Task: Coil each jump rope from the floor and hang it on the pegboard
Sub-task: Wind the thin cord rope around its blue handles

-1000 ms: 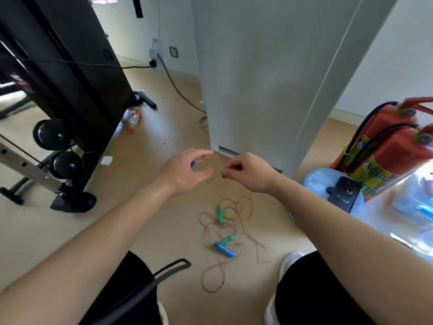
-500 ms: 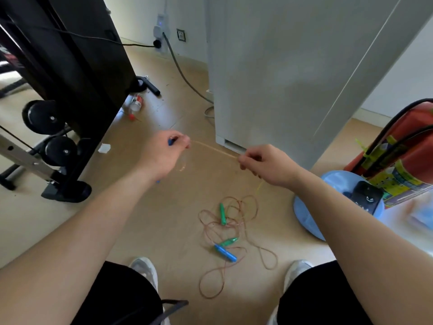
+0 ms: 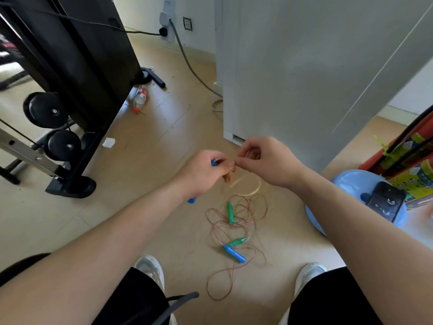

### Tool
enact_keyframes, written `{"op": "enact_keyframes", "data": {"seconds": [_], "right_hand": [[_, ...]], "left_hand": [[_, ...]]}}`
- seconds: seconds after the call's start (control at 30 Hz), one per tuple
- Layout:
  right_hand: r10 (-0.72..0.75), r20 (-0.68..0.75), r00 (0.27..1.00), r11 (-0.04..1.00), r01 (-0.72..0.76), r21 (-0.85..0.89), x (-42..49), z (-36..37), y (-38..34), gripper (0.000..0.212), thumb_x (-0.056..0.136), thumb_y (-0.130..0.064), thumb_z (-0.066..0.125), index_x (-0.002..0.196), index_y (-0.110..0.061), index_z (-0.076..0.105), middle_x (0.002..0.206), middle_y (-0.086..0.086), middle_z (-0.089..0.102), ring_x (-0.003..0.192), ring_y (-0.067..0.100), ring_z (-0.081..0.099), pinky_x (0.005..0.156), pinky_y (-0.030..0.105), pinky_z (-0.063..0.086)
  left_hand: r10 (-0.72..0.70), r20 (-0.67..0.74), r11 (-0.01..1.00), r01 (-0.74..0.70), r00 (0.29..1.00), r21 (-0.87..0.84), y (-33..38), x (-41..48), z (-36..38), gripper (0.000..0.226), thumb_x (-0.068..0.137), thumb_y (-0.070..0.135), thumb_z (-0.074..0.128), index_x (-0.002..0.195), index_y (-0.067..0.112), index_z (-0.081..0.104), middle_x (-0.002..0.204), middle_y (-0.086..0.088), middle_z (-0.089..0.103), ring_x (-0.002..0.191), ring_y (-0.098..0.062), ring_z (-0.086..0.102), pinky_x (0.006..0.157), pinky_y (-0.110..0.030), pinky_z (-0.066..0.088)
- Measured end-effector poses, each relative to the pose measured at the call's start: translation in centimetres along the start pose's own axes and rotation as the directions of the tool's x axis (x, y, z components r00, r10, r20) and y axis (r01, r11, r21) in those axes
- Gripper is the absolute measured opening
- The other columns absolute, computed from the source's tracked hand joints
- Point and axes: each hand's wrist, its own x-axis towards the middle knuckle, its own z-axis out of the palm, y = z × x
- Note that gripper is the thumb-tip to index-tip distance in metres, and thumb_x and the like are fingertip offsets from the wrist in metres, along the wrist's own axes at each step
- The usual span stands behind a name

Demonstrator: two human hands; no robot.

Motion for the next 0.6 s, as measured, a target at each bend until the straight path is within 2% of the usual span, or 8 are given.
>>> {"op": "enact_keyframes", "data": {"seconds": [0.1, 0.17, 0.23, 0.33, 0.4, 0.47, 0.5, 0.6], "right_hand": [[0.078, 0.03, 0.996, 0.995, -0.076, -0.066, 0.2, -0.8, 1.6, 0.025, 0.087, -0.043, 0.071, 0.078, -0.021, 0.063, 0.062, -0.007, 0.059, 0.057, 0.009, 0.052, 0.053, 0.024, 0.041], [0.148, 0.06, 0.987, 0.975, -0.135, -0.177, -0.1, -1.6, 3.2, 0.03, 0.093, -0.041, 0.064, 0.077, -0.016, 0.063, 0.064, -0.006, 0.055, 0.063, 0.015, 0.051, 0.058, 0.029, 0.042], [0.181, 0.047, 0.982, 0.98, -0.176, -0.097, -0.4, -2.0, 4.3, 0.03, 0.096, -0.038, 0.061, 0.076, -0.016, 0.065, 0.063, -0.007, 0.054, 0.063, 0.015, 0.051, 0.061, 0.031, 0.046], [0.138, 0.044, 0.989, 0.986, -0.141, 0.084, -0.7, -1.7, 3.1, 0.026, 0.098, -0.034, 0.058, 0.078, -0.02, 0.069, 0.058, -0.012, 0.055, 0.053, 0.009, 0.046, 0.056, 0.028, 0.044], [0.075, 0.116, 0.99, 0.98, -0.095, 0.176, -0.7, -1.2, 1.5, 0.019, 0.099, -0.024, 0.056, 0.09, -0.019, 0.072, 0.064, -0.013, 0.064, 0.053, 0.008, 0.047, 0.054, 0.027, 0.042], [0.033, 0.143, 0.989, 0.958, -0.072, 0.277, -0.6, -0.9, 0.3, 0.015, 0.099, -0.012, 0.055, 0.096, -0.016, 0.069, 0.071, -0.009, 0.069, 0.057, 0.011, 0.048, 0.053, 0.027, 0.041], [0.025, 0.123, 0.992, 0.949, -0.062, 0.31, -0.5, -1.0, 0.1, 0.013, 0.098, -0.008, 0.056, 0.097, -0.016, 0.066, 0.074, -0.005, 0.071, 0.057, 0.01, 0.049, 0.053, 0.026, 0.041], [0.054, 0.003, 0.999, 0.956, -0.053, 0.29, -0.4, -1.6, 0.7, 0.011, 0.092, -0.018, 0.068, 0.093, -0.017, 0.057, 0.071, -0.001, 0.072, 0.049, 0.006, 0.049, 0.052, 0.026, 0.043]], "left_hand": [[-0.056, -0.169, 0.993, 0.071, 0.984, 0.089, -0.5, 0.7, -1.9, 0.027, 0.099, 0.028, 0.057, 0.074, 0.02, 0.066, 0.057, 0.013, 0.056, 0.053, -0.008, 0.045, 0.054, -0.028, 0.033], [-0.078, -0.321, 0.965, 0.152, 0.944, 0.212, -1.0, 1.0, -4.1, 0.025, 0.099, 0.025, 0.056, 0.078, 0.015, 0.066, 0.068, 0.005, 0.059, 0.065, -0.016, 0.049, 0.058, -0.026, 0.036], [-0.074, -0.367, 0.957, 0.17, 0.927, 0.235, -1.3, 0.8, -5.8, 0.022, 0.098, 0.024, 0.058, 0.083, 0.013, 0.069, 0.077, -0.001, 0.066, 0.075, -0.02, 0.056, 0.058, -0.013, 0.036], [0.001, -0.231, 0.98, 0.045, 0.973, 0.196, -1.1, 0.6, -4.2, 0.017, 0.098, 0.026, 0.06, 0.09, 0.022, 0.075, 0.084, 0.011, 0.073, 0.082, -0.007, 0.064, 0.072, -0.011, 0.044], [0.024, -0.115, 0.996, -0.014, 0.993, 0.089, -0.5, 0.5, -1.1, 0.018, 0.101, 0.027, 0.056, 0.096, 0.029, 0.074, 0.07, 0.02, 0.068, 0.06, 0.003, 0.057, 0.06, -0.019, 0.045], [0.016, -0.069, 1.0, -0.016, 0.998, -0.007, 0.1, 0.4, 1.0, 0.024, 0.103, 0.028, 0.051, 0.091, 0.037, 0.069, 0.054, 0.013, 0.059, 0.045, -0.005, 0.047, 0.047, -0.021, 0.038], [0.01, -0.056, 0.999, -0.012, 0.998, -0.047, 0.1, 0.5, 1.5, 0.026, 0.104, 0.028, 0.049, 0.088, 0.038, 0.069, 0.056, 0.005, 0.061, 0.046, -0.01, 0.047, 0.045, -0.024, 0.037], [0.026, -0.01, 1.0, -0.026, 1.0, 0.0, 0.3, 0.8, 1.3, 0.03, 0.104, 0.026, 0.047, 0.08, 0.027, 0.064, 0.065, -0.003, 0.056, 0.053, -0.014, 0.044, 0.052, -0.027, 0.036]]}}
